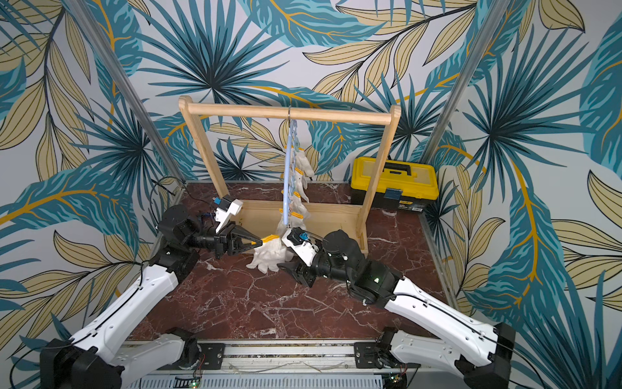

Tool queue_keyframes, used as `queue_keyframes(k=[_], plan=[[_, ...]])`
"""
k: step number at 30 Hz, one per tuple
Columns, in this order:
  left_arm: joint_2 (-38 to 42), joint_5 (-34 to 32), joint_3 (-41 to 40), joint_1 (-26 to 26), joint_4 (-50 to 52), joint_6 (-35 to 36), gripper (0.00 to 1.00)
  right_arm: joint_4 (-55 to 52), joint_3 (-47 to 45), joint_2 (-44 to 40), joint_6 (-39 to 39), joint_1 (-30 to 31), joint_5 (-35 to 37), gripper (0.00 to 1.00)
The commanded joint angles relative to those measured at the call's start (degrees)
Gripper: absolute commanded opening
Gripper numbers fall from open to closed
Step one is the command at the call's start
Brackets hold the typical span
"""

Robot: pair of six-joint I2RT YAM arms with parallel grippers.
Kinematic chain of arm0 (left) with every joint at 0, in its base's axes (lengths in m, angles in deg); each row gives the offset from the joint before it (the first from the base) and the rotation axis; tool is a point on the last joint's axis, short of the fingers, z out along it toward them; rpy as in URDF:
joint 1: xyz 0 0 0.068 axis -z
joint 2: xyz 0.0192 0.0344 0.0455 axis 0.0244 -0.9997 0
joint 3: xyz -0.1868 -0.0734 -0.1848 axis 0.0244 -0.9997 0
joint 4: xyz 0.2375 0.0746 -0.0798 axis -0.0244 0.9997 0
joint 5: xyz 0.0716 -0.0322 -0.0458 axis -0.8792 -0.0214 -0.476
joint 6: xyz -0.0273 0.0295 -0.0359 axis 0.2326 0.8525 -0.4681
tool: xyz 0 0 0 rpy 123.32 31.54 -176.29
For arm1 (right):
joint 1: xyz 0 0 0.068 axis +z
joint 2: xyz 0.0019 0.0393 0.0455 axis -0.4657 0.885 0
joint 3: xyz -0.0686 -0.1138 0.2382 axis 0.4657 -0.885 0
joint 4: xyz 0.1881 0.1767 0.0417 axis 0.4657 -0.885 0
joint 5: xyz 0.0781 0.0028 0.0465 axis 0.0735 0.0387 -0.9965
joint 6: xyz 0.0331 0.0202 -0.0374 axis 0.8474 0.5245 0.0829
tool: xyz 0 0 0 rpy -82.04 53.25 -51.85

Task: Clip the gloves onto a hanger to dry
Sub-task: Pick up the glove from the center of the board.

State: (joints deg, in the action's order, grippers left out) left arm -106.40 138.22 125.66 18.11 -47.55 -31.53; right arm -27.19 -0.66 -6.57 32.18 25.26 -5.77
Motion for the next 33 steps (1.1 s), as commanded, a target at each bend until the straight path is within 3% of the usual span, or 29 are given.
queue_keyframes(k=[1, 6, 14, 27, 33], plan=[[1.8, 2.0, -0.7, 0.5, -0.9, 7.0, 0.0, -5.8, 1.6, -1.3, -2.7, -0.2, -2.2, 0.57], [2.6, 0.4, -1.7, 0.8, -0.9, 11.3, 0.0, -7.9, 4.2, -0.5, -5.2, -0.7, -2.8, 0.57], [5.5, 0.1, -1.5, 1.1, 0.1, 16.7, 0.0, -2.4, 8.3, 3.6, -6.0, -1.1, -10.7, 0.57], [5.2, 0.8, -2.0, 1.1, 0.5, 18.1, 0.0, 0.4, 11.7, 6.4, -6.2, -1.1, -14.4, 0.49], [4.9, 1.1, -2.0, 1.1, 0.5, 17.9, 0.0, 1.7, 11.7, 6.4, -5.7, -1.1, -15.0, 0.4]])
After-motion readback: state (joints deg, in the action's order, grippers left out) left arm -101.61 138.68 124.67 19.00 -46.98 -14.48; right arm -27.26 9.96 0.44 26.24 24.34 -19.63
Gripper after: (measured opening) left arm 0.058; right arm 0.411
